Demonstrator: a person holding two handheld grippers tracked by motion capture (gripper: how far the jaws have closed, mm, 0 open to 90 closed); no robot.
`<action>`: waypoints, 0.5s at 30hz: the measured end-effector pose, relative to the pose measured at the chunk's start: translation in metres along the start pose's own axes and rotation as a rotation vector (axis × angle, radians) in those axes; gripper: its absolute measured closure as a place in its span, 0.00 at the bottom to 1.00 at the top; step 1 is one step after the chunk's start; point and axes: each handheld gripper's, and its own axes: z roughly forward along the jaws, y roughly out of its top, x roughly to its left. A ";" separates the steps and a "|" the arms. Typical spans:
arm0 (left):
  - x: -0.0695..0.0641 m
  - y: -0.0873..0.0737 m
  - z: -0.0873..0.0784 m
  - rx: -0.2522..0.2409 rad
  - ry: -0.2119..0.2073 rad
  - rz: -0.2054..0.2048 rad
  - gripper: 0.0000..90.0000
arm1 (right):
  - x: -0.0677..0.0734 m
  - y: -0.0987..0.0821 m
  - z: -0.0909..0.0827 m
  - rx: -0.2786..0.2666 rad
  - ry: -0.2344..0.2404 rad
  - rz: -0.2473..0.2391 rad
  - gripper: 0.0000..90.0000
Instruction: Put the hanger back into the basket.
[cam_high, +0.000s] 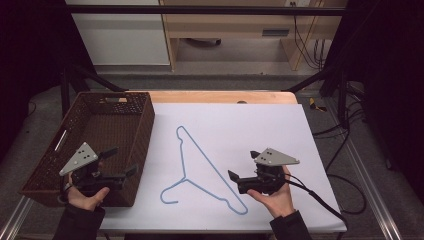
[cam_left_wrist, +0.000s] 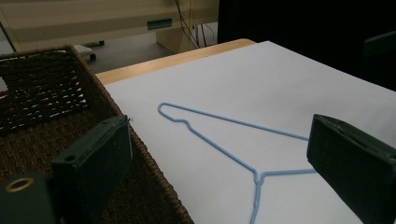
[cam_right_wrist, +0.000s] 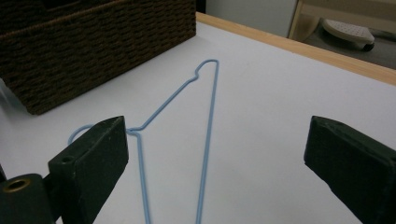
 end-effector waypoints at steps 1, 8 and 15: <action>0.000 0.000 0.001 0.003 -0.001 0.004 0.07 | 0.005 0.002 0.007 0.013 0.006 -0.013 0.08; 0.000 0.000 0.001 0.006 0.003 0.005 0.07 | 0.018 0.004 0.028 0.059 0.036 -0.026 0.09; 0.000 -0.001 0.002 0.013 0.005 0.005 0.07 | 0.032 -0.008 0.057 0.142 0.071 -0.047 0.14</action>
